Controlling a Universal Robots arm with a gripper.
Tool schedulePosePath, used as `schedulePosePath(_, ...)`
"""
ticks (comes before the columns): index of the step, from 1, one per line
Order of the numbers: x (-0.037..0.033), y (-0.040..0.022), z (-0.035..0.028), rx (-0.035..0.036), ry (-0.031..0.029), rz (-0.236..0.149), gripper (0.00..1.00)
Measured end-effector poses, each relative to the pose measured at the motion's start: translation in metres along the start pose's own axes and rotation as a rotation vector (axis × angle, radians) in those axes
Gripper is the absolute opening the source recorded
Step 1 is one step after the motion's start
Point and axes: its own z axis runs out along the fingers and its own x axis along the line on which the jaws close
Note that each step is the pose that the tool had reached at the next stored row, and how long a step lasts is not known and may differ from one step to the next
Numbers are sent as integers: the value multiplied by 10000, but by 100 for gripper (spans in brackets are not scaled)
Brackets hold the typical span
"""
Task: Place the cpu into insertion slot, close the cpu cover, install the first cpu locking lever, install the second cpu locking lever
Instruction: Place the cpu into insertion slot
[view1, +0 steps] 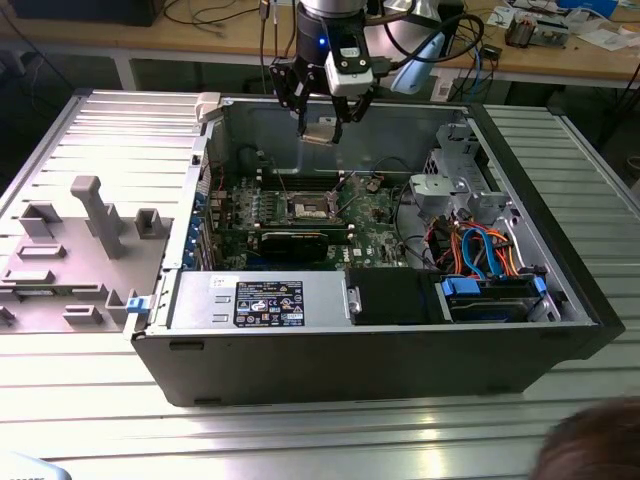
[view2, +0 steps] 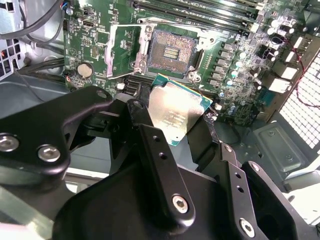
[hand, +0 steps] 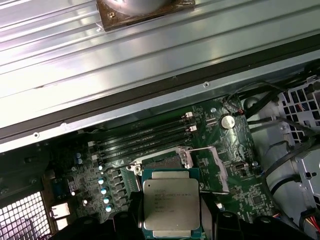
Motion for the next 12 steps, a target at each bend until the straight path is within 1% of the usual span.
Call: schedulePosePath(12,1,-1,14,-4,-12,196,55)
